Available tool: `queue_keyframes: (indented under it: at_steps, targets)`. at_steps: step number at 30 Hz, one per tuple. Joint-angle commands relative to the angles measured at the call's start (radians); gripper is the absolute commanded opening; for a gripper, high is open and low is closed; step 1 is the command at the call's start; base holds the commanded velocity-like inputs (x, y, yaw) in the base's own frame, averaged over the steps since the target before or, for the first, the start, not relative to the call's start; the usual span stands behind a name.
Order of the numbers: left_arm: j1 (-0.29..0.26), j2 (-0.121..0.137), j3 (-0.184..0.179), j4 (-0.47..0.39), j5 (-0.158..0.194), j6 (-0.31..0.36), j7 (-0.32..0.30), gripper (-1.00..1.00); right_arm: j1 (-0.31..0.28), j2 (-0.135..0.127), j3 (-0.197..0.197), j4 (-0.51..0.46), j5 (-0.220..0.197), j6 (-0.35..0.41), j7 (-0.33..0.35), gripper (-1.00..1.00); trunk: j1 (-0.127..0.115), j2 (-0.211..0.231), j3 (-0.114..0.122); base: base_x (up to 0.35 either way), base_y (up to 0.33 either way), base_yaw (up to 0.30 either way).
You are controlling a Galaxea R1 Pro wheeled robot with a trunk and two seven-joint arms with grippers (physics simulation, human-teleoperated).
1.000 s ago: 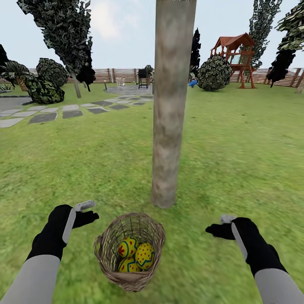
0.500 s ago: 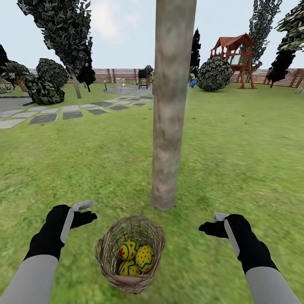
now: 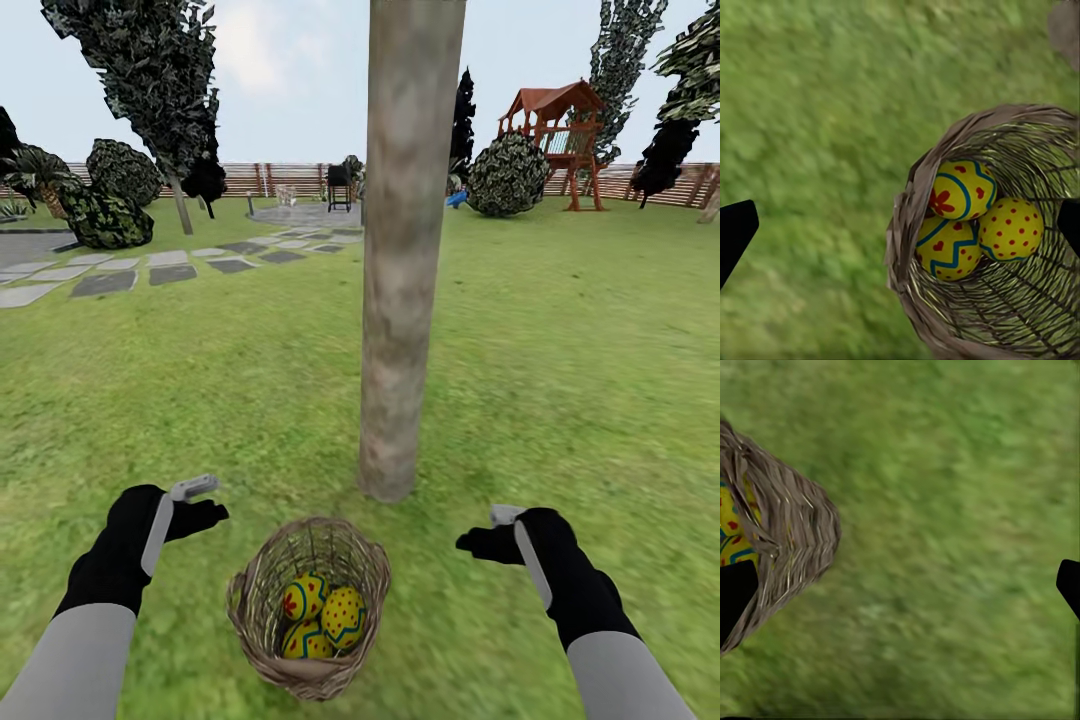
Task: Take the three Easter eggs out of the wicker basket on the lawn in the garden, then place them on the lawn next to a single tree (choose any tree) so that all three eggs are next to the same tree and none are left in the basket.
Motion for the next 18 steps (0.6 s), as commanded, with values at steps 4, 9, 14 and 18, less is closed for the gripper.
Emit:
queue_keyframes:
  at_steps: [4, 9, 14, 18]
  targets:
    - [-0.001, 0.002, 0.006, -0.002, 0.004, 0.004, 0.0, 1.0, -0.001, 0.0, 0.012, -0.001, 0.0, 0.004, 0.003, 1.0, -0.012, 0.021, 0.009, 0.0, 0.0, 0.0]
    - [0.0, 0.005, 0.026, 0.007, 0.004, 0.002, 0.0, 1.0, -0.001, 0.004, 0.026, 0.0, -0.001, 0.004, 0.003, 1.0, -0.012, 0.021, 0.009, 0.0, 0.0, 0.0]
    - [0.0, 0.032, 0.029, 0.034, 0.005, 0.001, 0.0, 1.0, -0.001, 0.01, 0.138, 0.004, -0.002, 0.005, 0.002, 1.0, -0.012, 0.021, 0.009, 0.0, 0.0, 0.0]
    - [-0.001, 0.035, 0.032, 0.102, 0.006, 0.002, 0.0, 1.0, 0.006, 0.019, 0.267, 0.001, -0.006, 0.005, 0.001, 1.0, -0.012, 0.021, 0.009, 0.0, 0.0, 0.0]
